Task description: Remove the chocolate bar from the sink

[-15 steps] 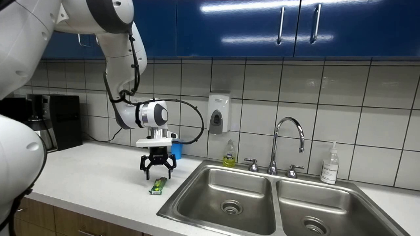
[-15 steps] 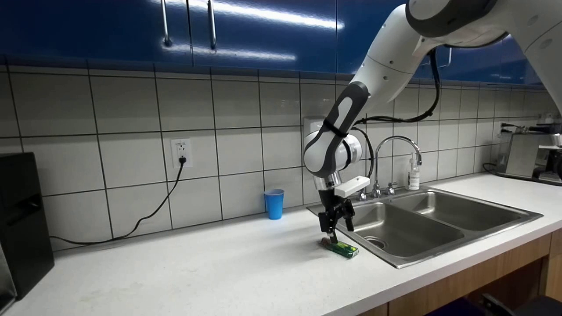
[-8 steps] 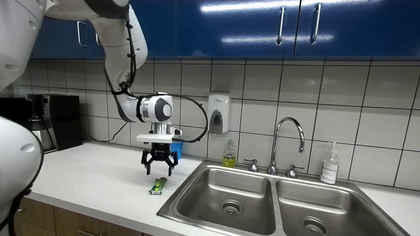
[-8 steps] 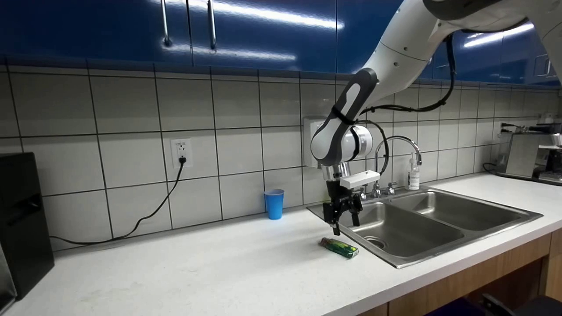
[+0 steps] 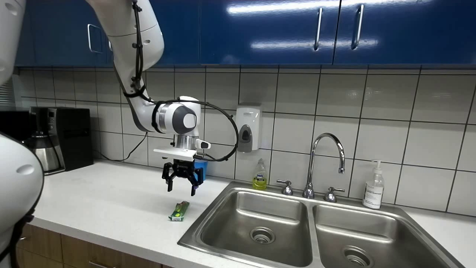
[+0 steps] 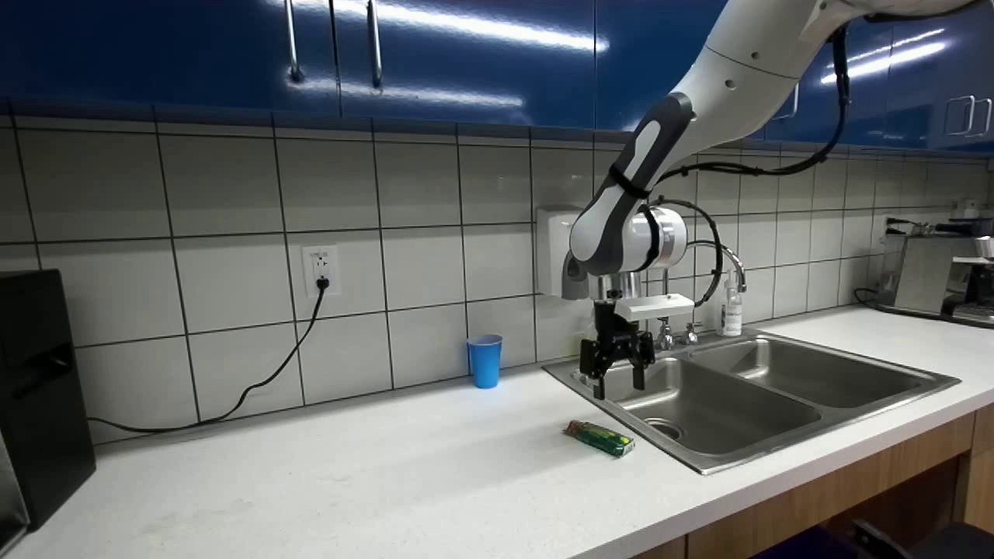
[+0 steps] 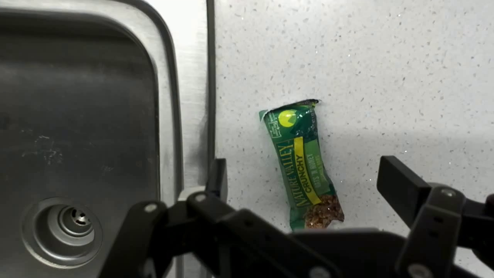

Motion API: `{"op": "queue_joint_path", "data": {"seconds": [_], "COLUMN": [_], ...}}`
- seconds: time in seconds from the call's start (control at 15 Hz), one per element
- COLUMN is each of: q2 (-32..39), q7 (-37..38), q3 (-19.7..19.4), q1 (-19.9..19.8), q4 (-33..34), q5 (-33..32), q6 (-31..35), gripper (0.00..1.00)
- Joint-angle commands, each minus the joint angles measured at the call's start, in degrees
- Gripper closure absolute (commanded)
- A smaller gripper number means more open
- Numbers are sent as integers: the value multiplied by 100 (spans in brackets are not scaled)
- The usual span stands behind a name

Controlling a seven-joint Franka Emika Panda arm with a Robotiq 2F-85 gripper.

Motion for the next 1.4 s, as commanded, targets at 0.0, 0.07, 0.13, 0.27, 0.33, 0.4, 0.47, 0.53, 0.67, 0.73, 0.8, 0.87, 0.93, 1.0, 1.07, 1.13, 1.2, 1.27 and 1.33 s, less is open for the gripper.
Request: {"op": "queue_joint_path", "data": {"seconds": [0.0, 0.07, 0.13, 0.27, 0.33, 0.4, 0.47, 0.53, 0.67, 0.73, 0.8, 0.87, 0.93, 1.0, 1.07, 1.13, 1.2, 1.27, 1.33], "q2": [-614, -721, -841, -1061, -1201, -1317, -1421, -1525, -1735, -1843, -1918, -1989, -2061, -2126, -2187, -2249, -2306, -2354, -2398], "q7": [37, 25, 6, -36, -88, -121, -141, -168, -230, -248, -248, -246, -251, -257, -253, -261, -262, -265, -275], "q3": [-2, -20, -39, -70, -81, -94, -107, -114, -128, -137, -147, -157, -166, -176, -188, -199, -211, -224, -236], "q1": [-83, -85, -91, -99, -102, -98, -89, -79, -62, -55, -50, -46, -41, -37, -35, -31, -30, -29, -27], "q4": [-547, -645, -760, -933, -1039, -1136, -1227, -1306, -1501, -1595, -1661, -1727, -1790, -1845, -1895, -1947, -1997, -2041, -2075], "q5": [55, 54, 54, 82, 118, 133, 145, 167, 207, 214, 209, 205, 199, 200, 199, 198, 189, 176, 171], "q6": [24, 6, 37, -4, -34, -66, -88, -146, -181, -196, -209, -203, -206, -211, -213, -215, -214, -211, -219], "gripper": [0, 0, 0, 0, 0, 0, 0, 0, 0, 0, 0, 0, 0, 0, 0, 0, 0, 0, 0]}}
